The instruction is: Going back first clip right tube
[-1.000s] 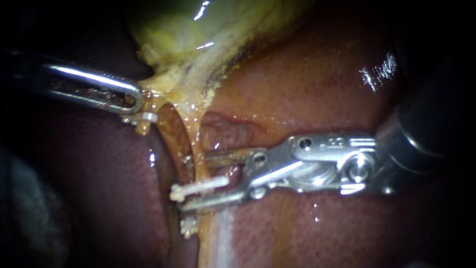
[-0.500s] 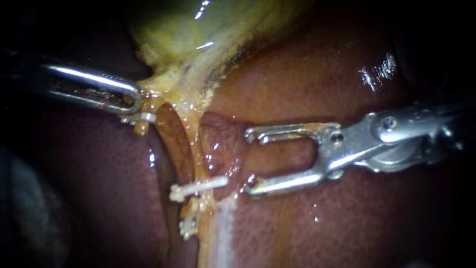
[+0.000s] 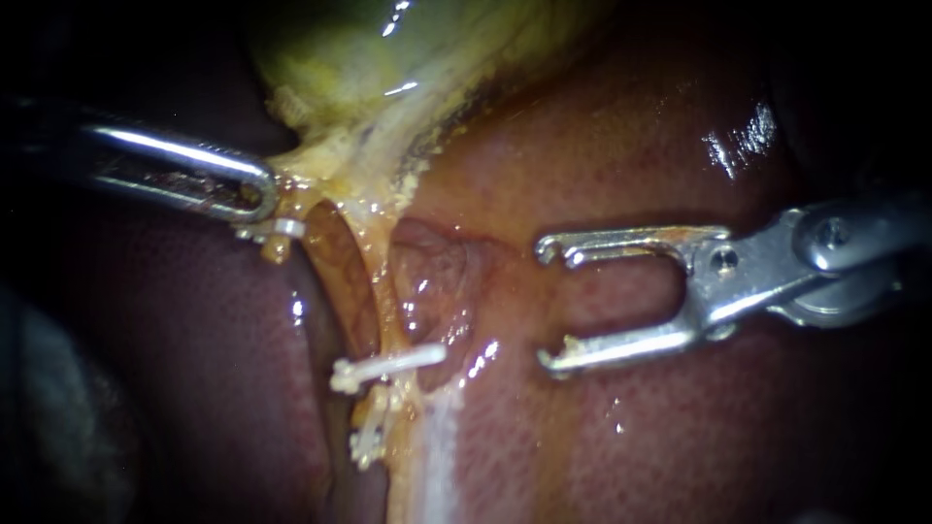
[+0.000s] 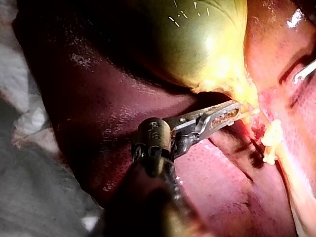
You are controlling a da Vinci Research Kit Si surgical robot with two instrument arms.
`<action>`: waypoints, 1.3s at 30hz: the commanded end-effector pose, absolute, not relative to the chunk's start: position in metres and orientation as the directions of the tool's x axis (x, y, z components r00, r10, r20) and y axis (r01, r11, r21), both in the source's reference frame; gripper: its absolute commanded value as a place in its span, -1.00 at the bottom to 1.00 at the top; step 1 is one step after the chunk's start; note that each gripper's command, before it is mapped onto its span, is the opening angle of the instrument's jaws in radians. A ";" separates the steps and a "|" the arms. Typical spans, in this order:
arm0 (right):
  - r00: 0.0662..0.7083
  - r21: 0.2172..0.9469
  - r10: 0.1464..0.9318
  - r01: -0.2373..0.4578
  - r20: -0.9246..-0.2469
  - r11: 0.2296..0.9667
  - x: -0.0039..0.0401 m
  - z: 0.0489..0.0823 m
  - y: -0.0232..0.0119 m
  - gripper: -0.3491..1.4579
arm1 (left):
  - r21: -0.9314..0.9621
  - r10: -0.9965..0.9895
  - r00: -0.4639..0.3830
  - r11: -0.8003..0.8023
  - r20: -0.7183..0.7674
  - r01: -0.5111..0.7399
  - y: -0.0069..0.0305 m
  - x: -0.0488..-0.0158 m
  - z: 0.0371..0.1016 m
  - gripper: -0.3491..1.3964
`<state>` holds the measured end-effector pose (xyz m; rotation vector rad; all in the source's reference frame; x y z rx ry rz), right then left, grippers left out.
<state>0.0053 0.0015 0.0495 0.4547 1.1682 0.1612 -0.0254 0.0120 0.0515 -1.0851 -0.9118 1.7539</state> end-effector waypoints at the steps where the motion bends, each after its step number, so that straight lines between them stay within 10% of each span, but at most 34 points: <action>1: 0.396 0.424 0.352 0.109 -0.848 0.899 0.0052 0.0496 0.0015 -0.08 | -0.886 0.920 -0.254 -0.365 -0.297 -0.285 0.0120 -0.0255 0.0516 -1.00; 39: 0.399 0.402 0.327 0.118 -0.857 0.908 0.0029 0.0508 0.0013 -0.10 | -0.878 0.915 -0.257 -0.381 -0.312 -0.290 0.0111 -0.0310 0.0573 -1.00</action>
